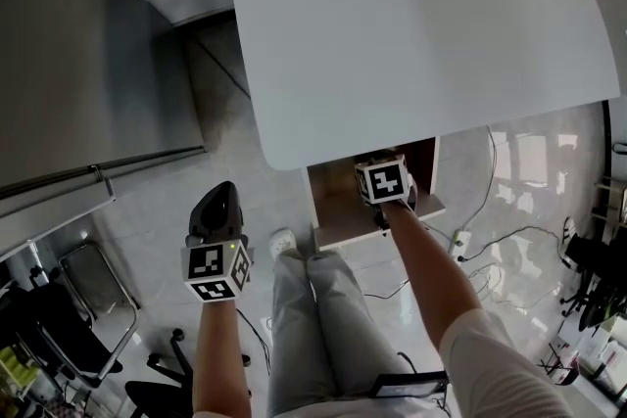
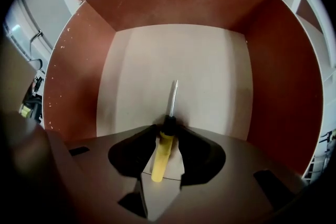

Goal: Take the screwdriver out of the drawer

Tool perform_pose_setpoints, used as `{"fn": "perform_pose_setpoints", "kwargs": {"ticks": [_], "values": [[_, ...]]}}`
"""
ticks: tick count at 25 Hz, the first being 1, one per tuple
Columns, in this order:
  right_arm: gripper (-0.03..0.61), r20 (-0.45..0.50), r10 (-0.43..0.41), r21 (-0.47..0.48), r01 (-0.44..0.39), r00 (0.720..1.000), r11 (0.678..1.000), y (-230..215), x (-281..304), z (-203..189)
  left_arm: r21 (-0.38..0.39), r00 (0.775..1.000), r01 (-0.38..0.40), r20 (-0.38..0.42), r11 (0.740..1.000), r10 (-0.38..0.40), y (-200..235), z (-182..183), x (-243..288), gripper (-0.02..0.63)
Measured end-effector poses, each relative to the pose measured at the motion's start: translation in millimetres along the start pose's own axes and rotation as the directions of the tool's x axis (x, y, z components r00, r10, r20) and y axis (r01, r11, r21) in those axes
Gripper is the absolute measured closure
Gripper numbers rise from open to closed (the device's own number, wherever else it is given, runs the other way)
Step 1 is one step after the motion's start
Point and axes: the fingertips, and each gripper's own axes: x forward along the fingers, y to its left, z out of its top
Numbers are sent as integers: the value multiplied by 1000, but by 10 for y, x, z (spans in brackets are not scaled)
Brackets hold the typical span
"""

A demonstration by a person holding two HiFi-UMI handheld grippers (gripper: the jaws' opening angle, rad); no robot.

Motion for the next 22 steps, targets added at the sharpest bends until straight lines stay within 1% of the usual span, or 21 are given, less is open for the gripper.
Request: {"fn": "perform_pose_setpoints", "kwargs": {"ticks": [2,5,6,11,16,22], "values": [[450,2,2,9,-2,1000,1000,-18,-1,-11,1,1000,-2,0,1000,2,-1,-2,-9,601],[494,8,5,31,-5,1000,1000,-44,-12,-15,1,1000,-5,1,1000,5,-2,-2,-30,601],[497,12,6,38,-6,1000,999,-49,-19,-14,0,1000,-6,2,1000,6,-5,-7,-42,601],[502,31,2,36,-4,1000,999,-28,-107,-4,2,1000,-13,5,1000,13,-15,-33,-156,601],[502,61,28,0,-28,998,1000,56,-338,57,-16,1000,-23,7,1000,23,-40,-49,-257,601],[502,92,50,-26,-48,994,999,135,-705,125,3,1000,-14,18,1000,14,-142,106,-434,601]]}}
